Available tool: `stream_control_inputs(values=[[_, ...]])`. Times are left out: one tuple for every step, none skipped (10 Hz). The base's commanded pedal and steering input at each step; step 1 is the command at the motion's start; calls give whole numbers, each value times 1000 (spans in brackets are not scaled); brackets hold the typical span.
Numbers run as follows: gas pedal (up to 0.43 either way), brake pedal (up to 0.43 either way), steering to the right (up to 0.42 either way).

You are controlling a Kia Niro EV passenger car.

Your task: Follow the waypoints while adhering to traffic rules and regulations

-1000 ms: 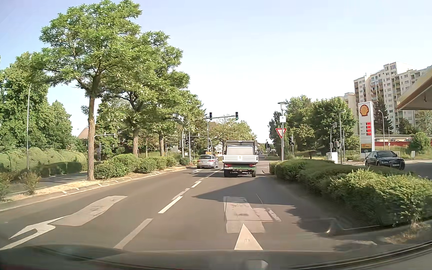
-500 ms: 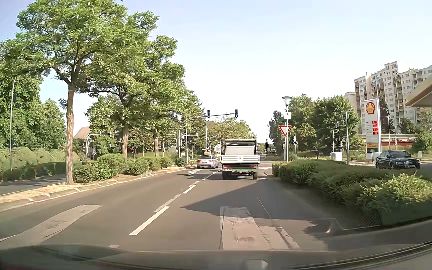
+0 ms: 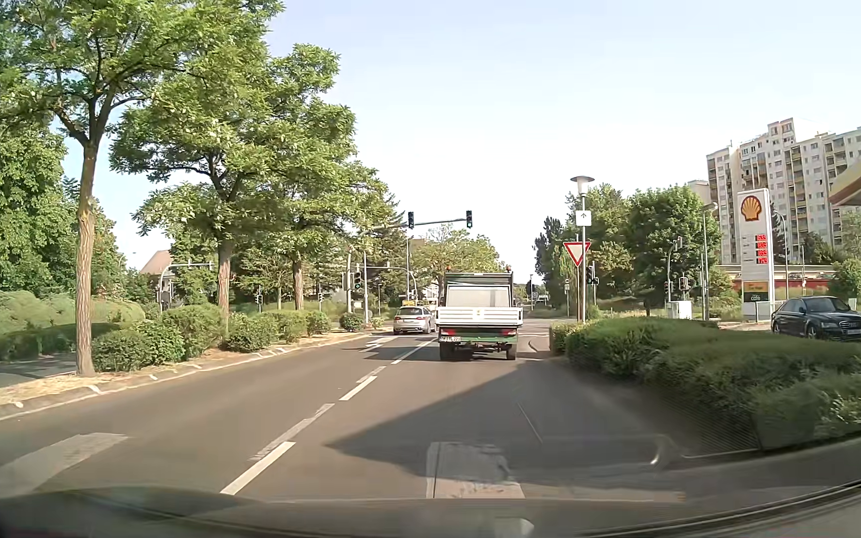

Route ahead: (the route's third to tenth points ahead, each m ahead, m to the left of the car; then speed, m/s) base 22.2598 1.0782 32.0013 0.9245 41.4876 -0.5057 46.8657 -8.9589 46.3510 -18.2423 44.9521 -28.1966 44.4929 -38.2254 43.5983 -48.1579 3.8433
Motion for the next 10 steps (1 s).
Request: stream_control_inputs(values=[[0,30,10],[0,30,10],[0,30,10],[47,30,10],[67,30,9],[87,30,9],[87,30,9],[98,30,9],[98,30,9],[98,30,9]])
